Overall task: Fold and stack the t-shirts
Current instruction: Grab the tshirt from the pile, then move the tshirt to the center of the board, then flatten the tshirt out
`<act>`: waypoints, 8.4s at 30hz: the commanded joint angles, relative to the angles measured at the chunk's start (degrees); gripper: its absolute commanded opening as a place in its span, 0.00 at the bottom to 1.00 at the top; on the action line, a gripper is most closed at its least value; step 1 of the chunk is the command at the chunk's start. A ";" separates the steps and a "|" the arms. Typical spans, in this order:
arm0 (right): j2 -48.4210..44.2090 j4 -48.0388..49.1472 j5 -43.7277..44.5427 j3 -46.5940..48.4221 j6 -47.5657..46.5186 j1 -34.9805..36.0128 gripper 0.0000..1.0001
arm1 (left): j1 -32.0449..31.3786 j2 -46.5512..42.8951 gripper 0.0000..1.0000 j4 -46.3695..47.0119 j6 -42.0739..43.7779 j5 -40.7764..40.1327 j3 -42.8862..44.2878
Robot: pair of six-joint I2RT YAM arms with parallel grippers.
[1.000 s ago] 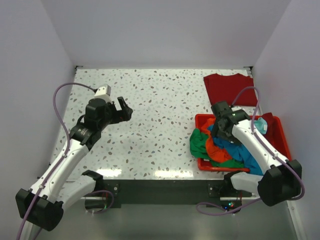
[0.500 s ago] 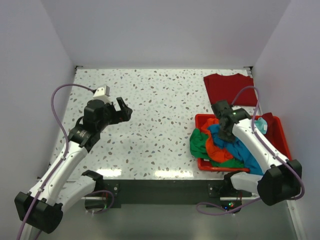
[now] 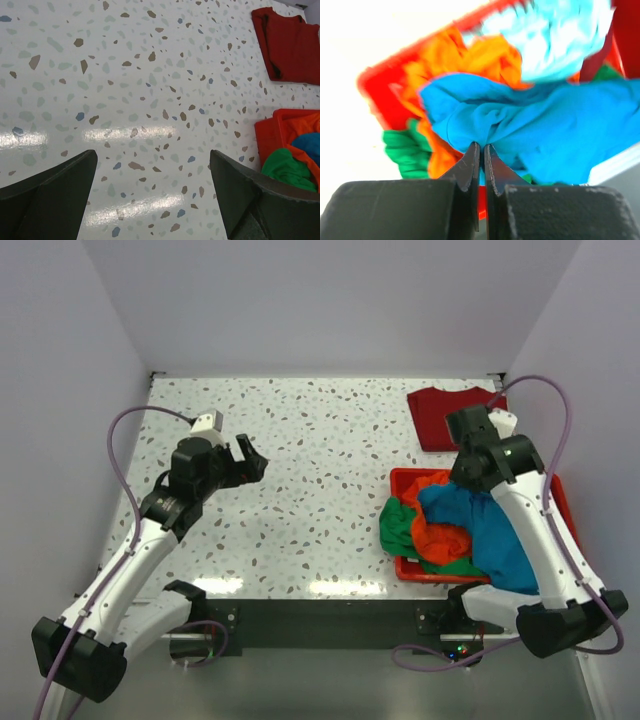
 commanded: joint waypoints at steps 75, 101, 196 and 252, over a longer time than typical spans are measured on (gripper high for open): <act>36.07 41.31 -32.16 1.56 -10.02 30.98 0.66 | 2.78 14.57 0.96 0.27 -1.31 -4.13 -11.89; 41.26 39.99 -28.90 3.41 -10.37 30.98 0.50 | 2.78 14.48 0.67 0.63 0.71 -8.17 -13.48; 24.48 33.58 -30.22 -0.48 -6.23 17.10 0.00 | 5.23 18.71 0.00 -0.68 5.62 -8.18 1.01; 17.53 33.39 -29.44 -18.46 -2.46 24.47 0.44 | 31.52 1.92 0.00 -3.06 18.02 -13.97 -1.17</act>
